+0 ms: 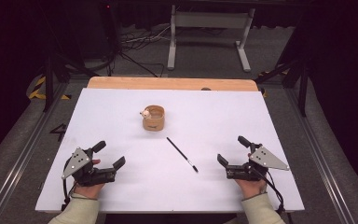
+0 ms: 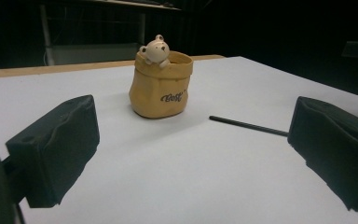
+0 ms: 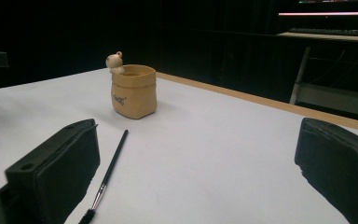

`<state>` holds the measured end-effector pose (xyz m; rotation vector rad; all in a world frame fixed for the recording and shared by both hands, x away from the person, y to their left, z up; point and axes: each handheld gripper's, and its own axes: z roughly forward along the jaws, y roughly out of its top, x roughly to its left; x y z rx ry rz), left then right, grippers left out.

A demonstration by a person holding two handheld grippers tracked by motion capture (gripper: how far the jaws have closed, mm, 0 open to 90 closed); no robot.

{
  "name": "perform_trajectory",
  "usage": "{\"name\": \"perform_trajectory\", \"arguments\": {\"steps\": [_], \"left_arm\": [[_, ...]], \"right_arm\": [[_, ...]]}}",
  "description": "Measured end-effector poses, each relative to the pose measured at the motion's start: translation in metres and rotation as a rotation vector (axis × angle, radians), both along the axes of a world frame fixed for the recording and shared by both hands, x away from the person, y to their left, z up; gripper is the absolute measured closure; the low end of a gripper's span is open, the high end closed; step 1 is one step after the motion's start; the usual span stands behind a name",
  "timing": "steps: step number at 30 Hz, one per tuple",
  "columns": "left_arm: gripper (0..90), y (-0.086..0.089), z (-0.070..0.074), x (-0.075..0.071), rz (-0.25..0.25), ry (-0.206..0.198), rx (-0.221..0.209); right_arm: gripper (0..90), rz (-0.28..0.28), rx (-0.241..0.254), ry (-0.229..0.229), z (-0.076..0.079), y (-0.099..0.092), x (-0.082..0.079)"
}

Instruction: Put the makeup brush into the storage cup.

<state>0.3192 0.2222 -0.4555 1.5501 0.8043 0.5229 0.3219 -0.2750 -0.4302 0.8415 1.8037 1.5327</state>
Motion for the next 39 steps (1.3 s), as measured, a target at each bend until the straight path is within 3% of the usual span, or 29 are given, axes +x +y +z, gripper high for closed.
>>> {"name": "perform_trajectory", "arguments": {"steps": [5,11,17,24,29,31,34,37,39], "left_arm": [[2.8,-0.004,0.000,0.001,0.015,0.003,0.029],[3.7,-0.004,0.000,0.001,0.018,0.017,0.026],[3.1,-0.005,0.000,0.001,0.018,0.015,0.029],[0.9,-0.009,0.001,0.003,0.014,0.014,0.002],[0.1,-0.016,0.001,0.004,0.041,-0.008,0.022],[0.1,-0.017,0.002,0.005,0.056,0.008,0.006],[0.1,-0.018,0.004,0.006,0.081,0.032,0.017],[0.1,-0.019,0.006,0.003,0.097,-0.018,0.031],[0.2,-0.019,0.006,0.003,0.100,-0.016,0.033]], "right_arm": [[0.0,-0.002,0.009,0.004,0.001,0.000,-0.001],[0.0,-0.009,0.056,-0.003,0.006,0.008,0.002],[0.0,-0.027,0.040,-0.005,0.010,0.027,0.007],[0.0,-0.001,0.031,0.003,0.012,0.047,0.013],[0.5,0.050,0.056,0.014,0.014,0.061,0.022],[0.4,0.052,0.059,0.007,0.015,0.064,0.023],[0.4,0.054,0.059,-0.023,0.016,0.069,0.025],[0.1,0.072,0.058,-0.035,0.016,0.075,0.027],[0.0,0.075,0.050,-0.040,0.016,0.079,0.027]]}}
